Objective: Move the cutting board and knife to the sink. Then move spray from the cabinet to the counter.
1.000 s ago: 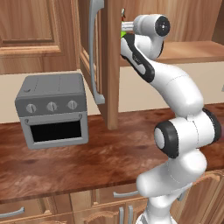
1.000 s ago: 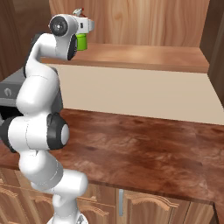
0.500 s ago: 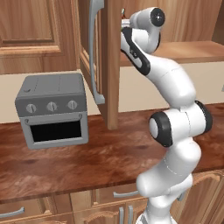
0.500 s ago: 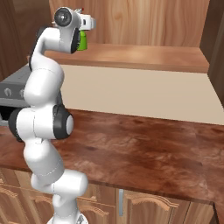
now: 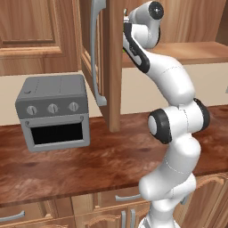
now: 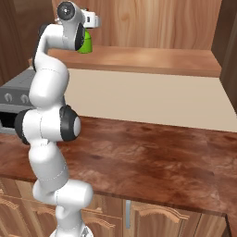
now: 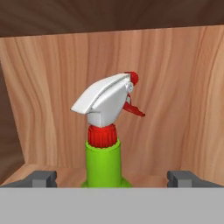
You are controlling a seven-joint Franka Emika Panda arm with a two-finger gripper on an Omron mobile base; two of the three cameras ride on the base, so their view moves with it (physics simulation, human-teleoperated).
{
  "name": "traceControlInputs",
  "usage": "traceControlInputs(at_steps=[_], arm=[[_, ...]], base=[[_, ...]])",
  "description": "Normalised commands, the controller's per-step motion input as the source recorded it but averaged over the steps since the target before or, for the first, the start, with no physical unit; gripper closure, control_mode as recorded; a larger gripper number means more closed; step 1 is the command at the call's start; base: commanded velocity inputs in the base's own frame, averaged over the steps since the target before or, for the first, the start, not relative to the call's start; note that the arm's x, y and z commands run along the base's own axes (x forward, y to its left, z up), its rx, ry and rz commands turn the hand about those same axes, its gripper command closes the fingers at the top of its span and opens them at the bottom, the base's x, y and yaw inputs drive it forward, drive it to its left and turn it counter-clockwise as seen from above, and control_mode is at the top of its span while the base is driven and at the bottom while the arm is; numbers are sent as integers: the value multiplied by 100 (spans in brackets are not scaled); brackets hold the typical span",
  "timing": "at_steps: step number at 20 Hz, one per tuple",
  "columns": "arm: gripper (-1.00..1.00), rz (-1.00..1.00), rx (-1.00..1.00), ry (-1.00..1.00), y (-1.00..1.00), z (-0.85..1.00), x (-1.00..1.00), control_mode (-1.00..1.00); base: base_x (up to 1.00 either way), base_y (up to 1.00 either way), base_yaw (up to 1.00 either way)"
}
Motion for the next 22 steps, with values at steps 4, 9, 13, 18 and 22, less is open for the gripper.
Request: traceControlInputs(at_steps=[4,9,13,18,22], arm=[[-100,0,0,1,4,0,12,-100],[-100,0,0,0,1,0,20,-100],[-100,0,0,0,0,0,15,-100],[-100,0,0,0,0,0,17,-100],[-100,0,0,0,2,0,13,-100]], base=[[0,0,0],[0,0,0],[0,0,0],[0,0,0],[0,0,0]])
